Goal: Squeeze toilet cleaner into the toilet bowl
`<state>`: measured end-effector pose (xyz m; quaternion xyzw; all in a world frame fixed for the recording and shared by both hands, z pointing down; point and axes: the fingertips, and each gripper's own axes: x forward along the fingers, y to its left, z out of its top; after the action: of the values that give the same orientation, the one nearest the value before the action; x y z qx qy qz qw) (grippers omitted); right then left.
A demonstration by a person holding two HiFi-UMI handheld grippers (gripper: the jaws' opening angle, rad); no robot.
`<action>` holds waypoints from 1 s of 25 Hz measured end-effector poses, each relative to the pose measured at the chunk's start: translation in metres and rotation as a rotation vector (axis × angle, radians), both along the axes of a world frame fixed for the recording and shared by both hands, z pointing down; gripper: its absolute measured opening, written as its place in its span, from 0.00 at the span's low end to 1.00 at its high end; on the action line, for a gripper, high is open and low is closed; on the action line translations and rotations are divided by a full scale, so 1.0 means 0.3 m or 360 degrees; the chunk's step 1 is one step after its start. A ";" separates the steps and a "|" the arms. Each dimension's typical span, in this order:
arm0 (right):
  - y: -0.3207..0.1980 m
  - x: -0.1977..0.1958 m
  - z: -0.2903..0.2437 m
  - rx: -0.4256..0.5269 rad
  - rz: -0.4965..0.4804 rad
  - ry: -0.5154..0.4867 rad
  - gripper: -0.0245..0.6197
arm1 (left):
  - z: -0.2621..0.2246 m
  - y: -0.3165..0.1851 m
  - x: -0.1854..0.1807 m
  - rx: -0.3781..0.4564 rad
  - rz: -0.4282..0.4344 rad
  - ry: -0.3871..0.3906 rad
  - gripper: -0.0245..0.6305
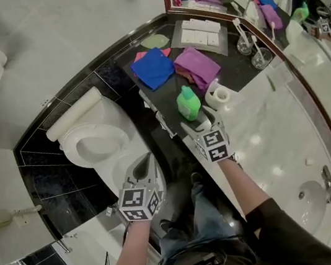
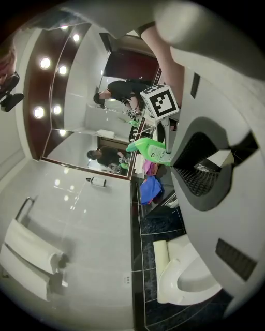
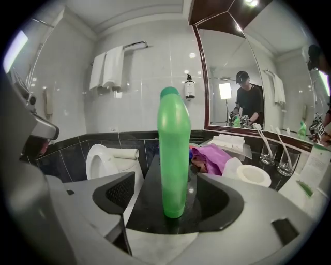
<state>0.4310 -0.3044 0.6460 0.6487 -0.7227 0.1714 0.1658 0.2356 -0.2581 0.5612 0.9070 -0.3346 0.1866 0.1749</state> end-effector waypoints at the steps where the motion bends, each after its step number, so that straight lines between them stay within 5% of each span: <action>1: -0.019 0.005 0.011 0.0011 -0.0007 -0.0006 0.66 | 0.010 -0.020 0.018 0.0000 0.0002 -0.0005 0.04; 16: -0.231 0.009 0.031 0.0246 -0.0137 -0.0064 0.65 | 0.113 -0.188 0.148 -0.0037 -0.0026 -0.0020 0.04; 20: -0.241 -0.019 0.016 0.0318 -0.0202 -0.0032 0.53 | 0.133 -0.209 0.153 -0.0044 -0.0025 -0.0024 0.04; 22: -0.242 -0.027 0.008 0.0346 -0.0208 -0.0008 0.38 | 0.143 -0.214 0.154 -0.0052 -0.0027 -0.0026 0.04; 25: -0.241 -0.021 0.001 0.0380 -0.0171 -0.0009 0.35 | 0.157 -0.214 0.153 -0.0061 -0.0029 -0.0031 0.04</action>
<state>0.4245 -0.3766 0.6464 0.6236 -0.7722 0.0769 0.0941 0.2815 -0.3222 0.6083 0.8985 -0.3409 0.2002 0.1907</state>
